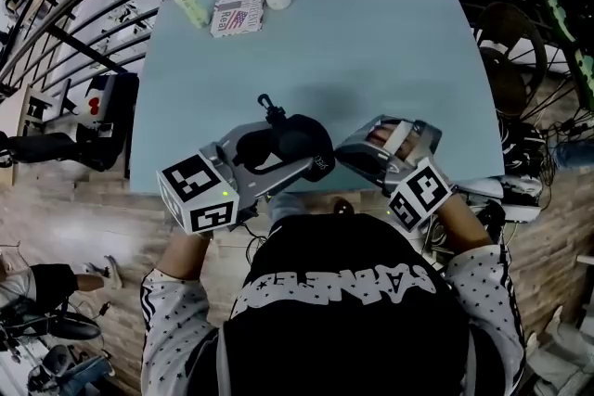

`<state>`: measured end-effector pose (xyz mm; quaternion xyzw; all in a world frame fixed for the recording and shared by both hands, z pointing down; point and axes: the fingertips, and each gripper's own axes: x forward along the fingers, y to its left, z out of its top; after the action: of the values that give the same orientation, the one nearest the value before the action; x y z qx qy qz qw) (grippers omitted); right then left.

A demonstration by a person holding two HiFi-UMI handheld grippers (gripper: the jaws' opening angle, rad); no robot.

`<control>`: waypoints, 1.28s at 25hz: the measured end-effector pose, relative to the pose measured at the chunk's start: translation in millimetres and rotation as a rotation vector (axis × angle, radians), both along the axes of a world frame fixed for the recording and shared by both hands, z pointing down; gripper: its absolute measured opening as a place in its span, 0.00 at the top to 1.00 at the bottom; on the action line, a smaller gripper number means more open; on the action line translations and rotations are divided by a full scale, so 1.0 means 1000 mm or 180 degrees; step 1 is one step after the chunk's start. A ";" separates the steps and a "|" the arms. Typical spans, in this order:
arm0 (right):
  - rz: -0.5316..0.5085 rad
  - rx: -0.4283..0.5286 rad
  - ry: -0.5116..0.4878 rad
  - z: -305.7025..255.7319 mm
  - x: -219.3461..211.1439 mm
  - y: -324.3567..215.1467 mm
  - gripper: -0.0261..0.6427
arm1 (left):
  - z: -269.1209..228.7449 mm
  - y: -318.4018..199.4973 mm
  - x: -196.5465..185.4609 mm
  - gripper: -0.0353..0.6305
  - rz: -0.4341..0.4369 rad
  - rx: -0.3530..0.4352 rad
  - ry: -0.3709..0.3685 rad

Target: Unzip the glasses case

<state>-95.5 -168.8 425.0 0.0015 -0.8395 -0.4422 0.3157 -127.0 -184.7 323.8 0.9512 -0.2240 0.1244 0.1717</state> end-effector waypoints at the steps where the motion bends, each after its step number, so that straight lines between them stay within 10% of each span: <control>1: -0.0068 0.0140 0.0189 0.008 0.002 0.004 0.95 | 0.007 0.004 0.006 0.95 0.0050 0.0026 -0.0096; 9: 0.0011 0.0038 0.0265 0.021 0.006 0.010 0.95 | 0.022 0.009 0.013 0.95 0.0086 0.0041 -0.0194; 32: 0.0480 -0.0405 -0.1122 -0.051 0.008 -0.008 0.95 | 0.020 0.010 0.008 0.95 -0.0038 -0.0277 0.0344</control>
<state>-87.1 -176.4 374.5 0.1219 -0.9055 -0.3562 0.1956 -119.5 -175.0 343.4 0.9469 -0.2145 0.0815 0.2255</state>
